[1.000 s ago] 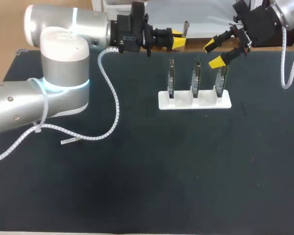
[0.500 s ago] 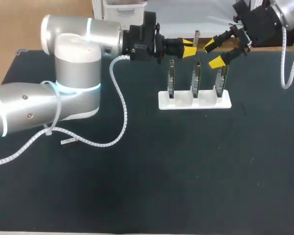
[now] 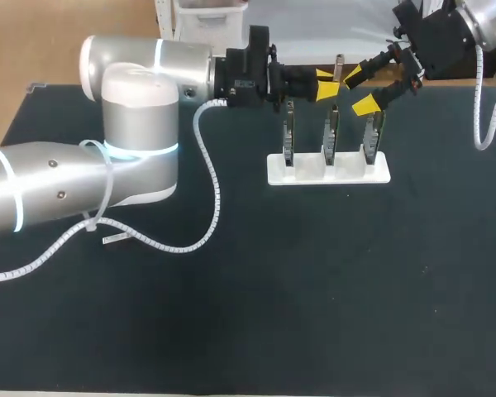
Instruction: Pick up the optical module with the left hand, and insert it into the network port with the right hand.
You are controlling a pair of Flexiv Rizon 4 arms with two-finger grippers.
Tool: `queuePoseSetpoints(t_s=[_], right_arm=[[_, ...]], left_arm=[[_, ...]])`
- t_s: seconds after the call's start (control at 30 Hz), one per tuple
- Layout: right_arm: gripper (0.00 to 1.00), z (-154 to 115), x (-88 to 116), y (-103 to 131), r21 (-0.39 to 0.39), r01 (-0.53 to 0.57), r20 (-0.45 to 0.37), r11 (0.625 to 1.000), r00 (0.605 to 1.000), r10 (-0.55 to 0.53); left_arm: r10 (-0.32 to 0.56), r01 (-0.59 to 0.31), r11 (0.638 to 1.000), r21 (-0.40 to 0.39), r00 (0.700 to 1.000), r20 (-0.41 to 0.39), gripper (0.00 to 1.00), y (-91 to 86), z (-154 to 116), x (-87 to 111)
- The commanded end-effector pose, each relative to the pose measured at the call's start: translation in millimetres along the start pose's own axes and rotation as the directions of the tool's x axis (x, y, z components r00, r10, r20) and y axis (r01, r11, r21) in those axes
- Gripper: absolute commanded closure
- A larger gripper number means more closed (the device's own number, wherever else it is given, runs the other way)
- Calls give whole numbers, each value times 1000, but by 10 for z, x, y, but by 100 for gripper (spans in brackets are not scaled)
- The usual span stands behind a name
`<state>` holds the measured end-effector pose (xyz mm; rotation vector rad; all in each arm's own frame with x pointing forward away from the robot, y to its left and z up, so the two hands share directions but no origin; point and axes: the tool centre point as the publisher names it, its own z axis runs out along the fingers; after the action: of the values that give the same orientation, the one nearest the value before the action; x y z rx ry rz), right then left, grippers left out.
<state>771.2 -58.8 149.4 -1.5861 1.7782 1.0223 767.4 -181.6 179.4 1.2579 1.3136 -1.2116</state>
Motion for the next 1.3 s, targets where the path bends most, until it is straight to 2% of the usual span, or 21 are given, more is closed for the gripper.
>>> queuePoseSetpoints(t_s=[0.03, 0.63, 1.3], right_arm=[[0, 3, 0, 6, 2, 1, 0, 1000, 1000, -1], [0, 3, 0, 6, 2, 1, 0, 1000, 1000, -1], [0, 3, 0, 6, 2, 1, 0, 1000, 1000, -1]], left_arm=[[0, -1, 1000, 6, 1000, 6, 100, 42, 47, 20], [8, -8, 1000, 4, 1000, -2, 100, 105, 108, 51], [11, -12, 999, -32, 1000, -8, 100, 177, 106, 101]])
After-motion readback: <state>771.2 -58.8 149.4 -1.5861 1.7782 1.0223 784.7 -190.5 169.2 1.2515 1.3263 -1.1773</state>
